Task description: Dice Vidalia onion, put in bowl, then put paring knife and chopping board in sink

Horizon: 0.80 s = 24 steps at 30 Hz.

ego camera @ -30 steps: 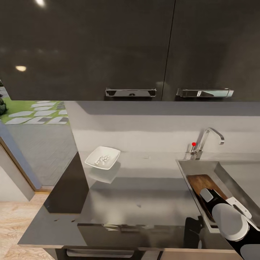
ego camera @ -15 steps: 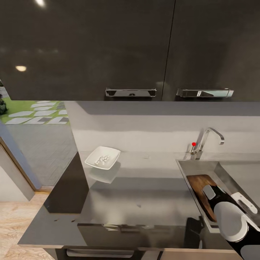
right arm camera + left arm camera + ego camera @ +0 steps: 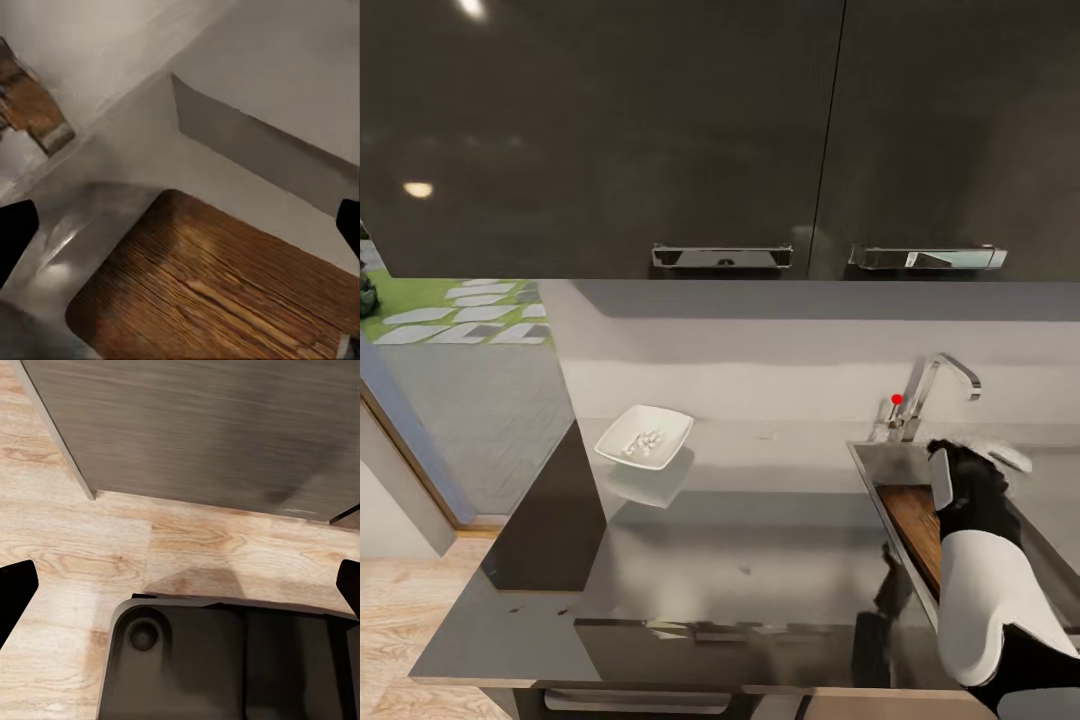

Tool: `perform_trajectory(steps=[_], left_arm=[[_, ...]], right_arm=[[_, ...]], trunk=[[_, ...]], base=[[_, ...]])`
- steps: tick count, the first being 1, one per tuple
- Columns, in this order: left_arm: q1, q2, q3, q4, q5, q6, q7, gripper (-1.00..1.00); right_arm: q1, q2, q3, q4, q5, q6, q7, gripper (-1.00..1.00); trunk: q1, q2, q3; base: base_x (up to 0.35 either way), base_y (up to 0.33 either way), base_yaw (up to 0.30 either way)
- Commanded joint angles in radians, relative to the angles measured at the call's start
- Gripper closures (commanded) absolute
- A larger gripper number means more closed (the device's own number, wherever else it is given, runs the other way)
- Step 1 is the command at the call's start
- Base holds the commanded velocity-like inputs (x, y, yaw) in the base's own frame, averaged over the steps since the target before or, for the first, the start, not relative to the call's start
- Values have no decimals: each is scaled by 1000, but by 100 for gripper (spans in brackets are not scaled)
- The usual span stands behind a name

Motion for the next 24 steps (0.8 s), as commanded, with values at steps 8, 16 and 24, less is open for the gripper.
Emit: perform_trajectory(steps=[8, 16, 24], left_arm=[[0, -1, 0, -1, 7, -1, -4, -100], [0, -1, 0, 0, 7, -1, -4, -100], [0, -1, 0, 0, 7, -1, -4, -100]], right_arm=[[0, -4, 142, -10, 8, 72, 347, -100], [0, -5, 199, -10, 114, 78, 522, -100], [0, -4, 201, -10, 156, 78, 609, -100]], trunk=[[1, -2, -2], [1, -2, -2], [1, -2, -2]], base=[[0, 0, 0], [-110, 0, 0], [-330, 0, 0]])
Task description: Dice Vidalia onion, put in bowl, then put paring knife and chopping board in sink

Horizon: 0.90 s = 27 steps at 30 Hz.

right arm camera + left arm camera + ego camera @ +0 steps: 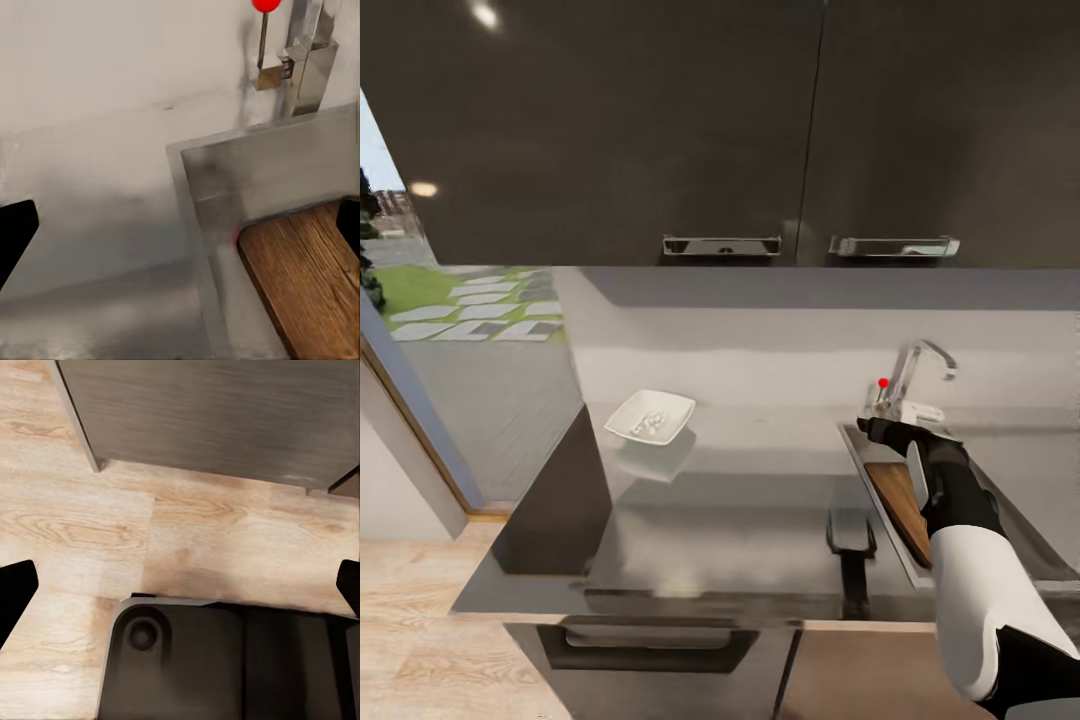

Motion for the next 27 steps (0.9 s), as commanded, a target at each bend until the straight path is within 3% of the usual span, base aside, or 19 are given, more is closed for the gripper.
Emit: perform_trajectory(steps=[1, 27], left_arm=[[0, -1, 1, -1, 8, -1, -4, -100], [0, -1, 1, -2, 8, -1, -4, -100]], right_arm=[[-1, 1, -3, -1, 16, 4, 16, -100], [29, 8, 0, 2, 41, -42, 31, -100]], trunk=[[0, -2, -2], [0, -2, -2]], base=[[-342, 0, 0], [-344, 0, 0]])
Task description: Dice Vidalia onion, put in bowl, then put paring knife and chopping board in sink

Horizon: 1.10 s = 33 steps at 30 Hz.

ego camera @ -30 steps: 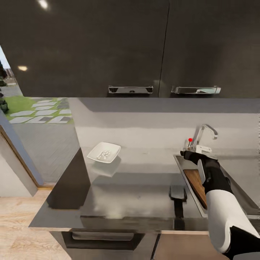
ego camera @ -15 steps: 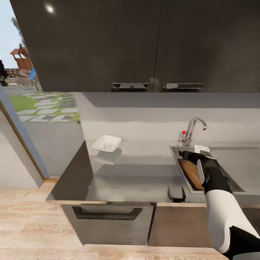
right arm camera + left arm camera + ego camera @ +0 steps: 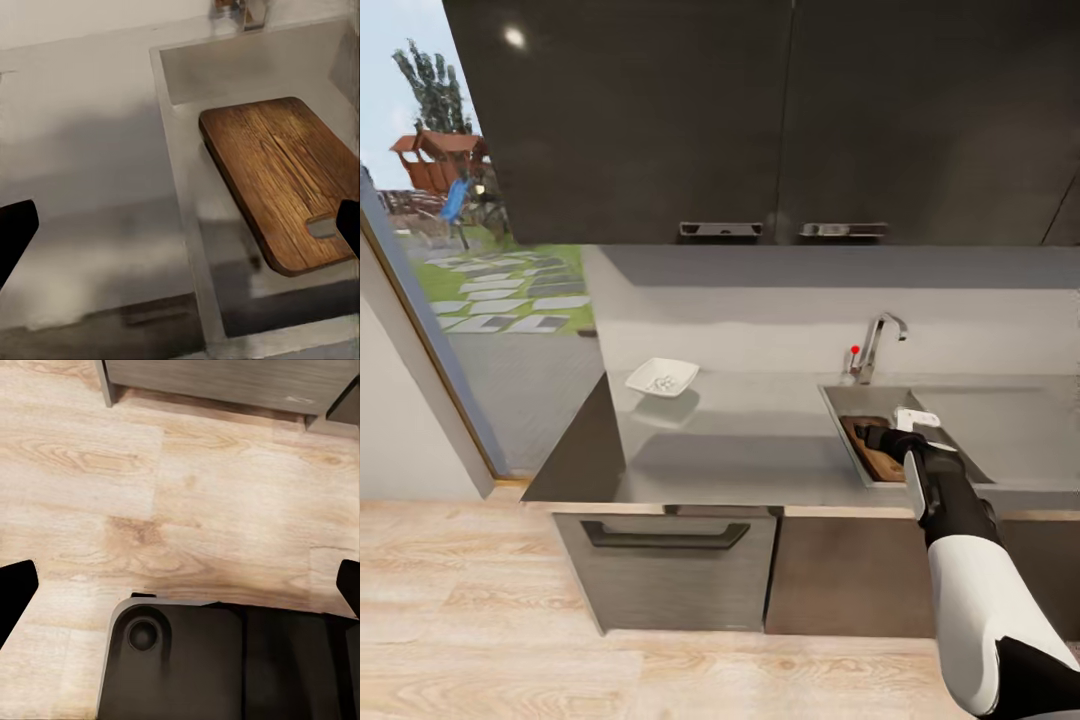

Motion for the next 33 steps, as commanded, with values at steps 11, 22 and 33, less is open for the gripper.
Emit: perform_trajectory(steps=[11, 22, 33], left_arm=[[0, -1, 2, -1, 8, 0, -4, -100], [0, -1, 3, 0, 8, 1, -4, -100], [0, -1, 3, 0, 8, 1, -3, -100]], right_arm=[[19, 2, -1, -1, 10, -6, 10, -100], [76, 15, -1, 3, 13, -88, 12, -100], [132, 44, -2, 90, 94, -213, 14, -100]], trunk=[[0, -2, -2], [0, -2, -2], [0, -2, -2]], base=[[-344, 0, 0], [-344, 0, 0], [-268, 0, 0]])
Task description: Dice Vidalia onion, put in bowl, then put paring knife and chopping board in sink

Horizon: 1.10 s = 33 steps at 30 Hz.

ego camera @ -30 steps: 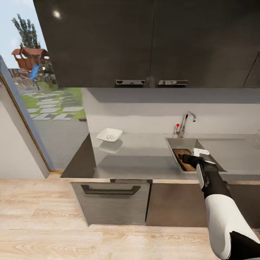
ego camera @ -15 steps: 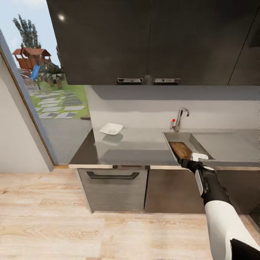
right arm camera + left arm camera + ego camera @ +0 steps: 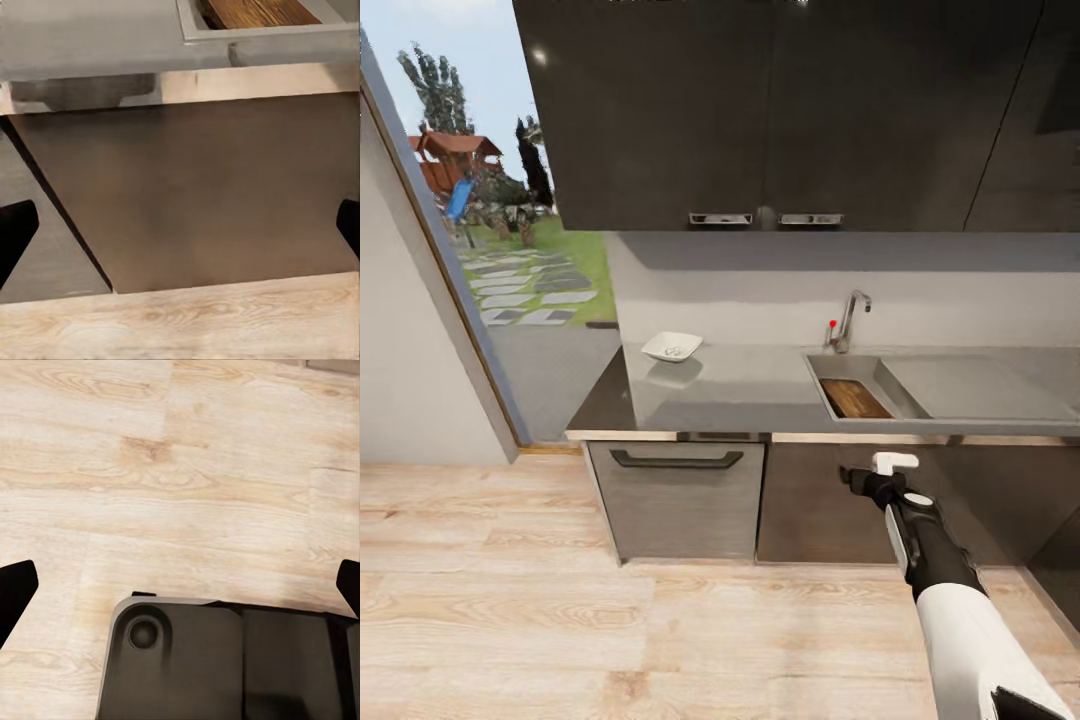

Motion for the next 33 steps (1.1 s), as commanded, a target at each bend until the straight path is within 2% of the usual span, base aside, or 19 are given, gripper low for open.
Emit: perform_trajectory(steps=[1, 4, 8, 9, 10, 13, 16, 18, 19, 23, 33], left_arm=[[0, 0, 1, -1, 7, -1, -4, -100], [0, 0, 1, -1, 7, 0, -4, -100], [0, 0, 1, 0, 7, 1, -3, -100], [0, 0, 1, 0, 7, 1, -3, -100], [0, 0, 1, 0, 7, 1, -3, -100], [0, 0, 2, -1, 7, 1, -3, -100], [0, 0, 2, -3, 8, 1, -3, -100], [0, 0, 2, -4, 8, 1, -3, -100], [0, 1, 3, -4, 8, 2, -2, -100], [0, 1, 3, -4, 9, 3, -2, -100], [0, 1, 4, -2, 9, 5, -1, -100]], right_arm=[[0, 0, -4, 34, 12, -21, 9, -100], [2, -1, -5, 147, 29, -117, 8, -100], [2, -5, -6, 362, 106, -282, -1, -100], [2, -6, -6, 386, 114, -298, -2, -100], [2, -7, -6, 456, 130, -343, -9, -100], [3, -14, -6, 638, 145, -455, -40, -100], [14, -26, -5, 724, 146, -527, -57, -100], [65, -31, -5, 753, 147, -568, -63, -100], [112, -34, -5, 761, 147, -580, -64, -100], [208, -35, -4, 767, 148, -588, -65, -100], [387, -35, -3, 768, 171, -589, -63, -100]], trunk=[[1, -2, -2], [1, -2, -2], [1, -2, -2], [1, -2, -2], [1, -2, -2], [1, -2, -2], [1, -2, -2], [1, -2, -2], [1, -2, -2], [1, -2, -2], [1, -2, -2]], base=[[-31, 0, 0], [-14, 0, 0], [-4, 0, 0], [-1, 0, 0], [0, 0, 0], [0, 0, 0], [0, 0, 0], [0, 0, 0], [0, 0, 0], [0, 0, 0], [0, 0, 0]])
